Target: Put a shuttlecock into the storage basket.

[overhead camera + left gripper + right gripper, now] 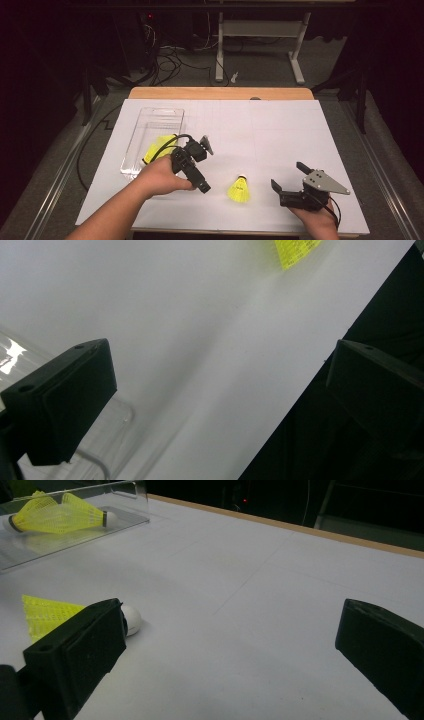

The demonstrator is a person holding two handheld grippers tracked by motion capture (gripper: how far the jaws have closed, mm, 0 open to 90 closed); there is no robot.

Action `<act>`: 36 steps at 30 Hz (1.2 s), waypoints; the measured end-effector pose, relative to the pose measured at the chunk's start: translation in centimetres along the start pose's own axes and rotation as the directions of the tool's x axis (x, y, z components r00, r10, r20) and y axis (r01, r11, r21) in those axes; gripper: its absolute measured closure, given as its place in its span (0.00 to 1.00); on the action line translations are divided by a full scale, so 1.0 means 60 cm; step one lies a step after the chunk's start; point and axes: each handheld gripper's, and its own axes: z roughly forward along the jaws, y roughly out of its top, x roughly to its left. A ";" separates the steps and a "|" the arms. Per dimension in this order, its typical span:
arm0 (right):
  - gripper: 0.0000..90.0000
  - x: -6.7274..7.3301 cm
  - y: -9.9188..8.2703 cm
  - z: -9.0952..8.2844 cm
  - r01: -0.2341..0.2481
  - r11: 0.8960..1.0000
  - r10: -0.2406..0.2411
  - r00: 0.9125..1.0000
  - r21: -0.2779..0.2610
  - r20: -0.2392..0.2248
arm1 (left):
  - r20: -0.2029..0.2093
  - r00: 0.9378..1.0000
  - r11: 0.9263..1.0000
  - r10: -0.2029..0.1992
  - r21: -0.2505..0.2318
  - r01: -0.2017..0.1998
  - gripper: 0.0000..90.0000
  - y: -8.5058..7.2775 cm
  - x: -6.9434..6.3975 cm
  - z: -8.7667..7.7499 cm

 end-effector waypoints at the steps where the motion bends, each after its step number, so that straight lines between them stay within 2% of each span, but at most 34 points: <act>1: 0.00 0.000 0.000 0.000 -0.001 1.000 0.001 1.000 0.000 -0.001 | 0.001 1.000 1.000 0.001 -0.002 -0.001 0.01 0.001 -0.001 0.002; 14: 0.00 0.002 0.000 0.003 0.002 1.000 -0.002 1.000 0.000 -0.008 | 0.025 0.999 1.000 0.022 0.014 -0.022 0.01 0.015 -0.017 0.039; 23: 0.00 0.002 0.000 0.002 0.000 1.000 0.000 1.000 -0.001 -0.011 | 0.028 0.999 0.999 0.040 0.028 -0.041 0.01 0.023 -0.029 0.063; 36: 0.00 0.004 0.000 0.004 0.005 1.000 -0.005 1.000 0.003 -0.013 | 0.033 0.998 0.999 0.049 0.012 -0.049 0.06 0.040 -0.043 0.094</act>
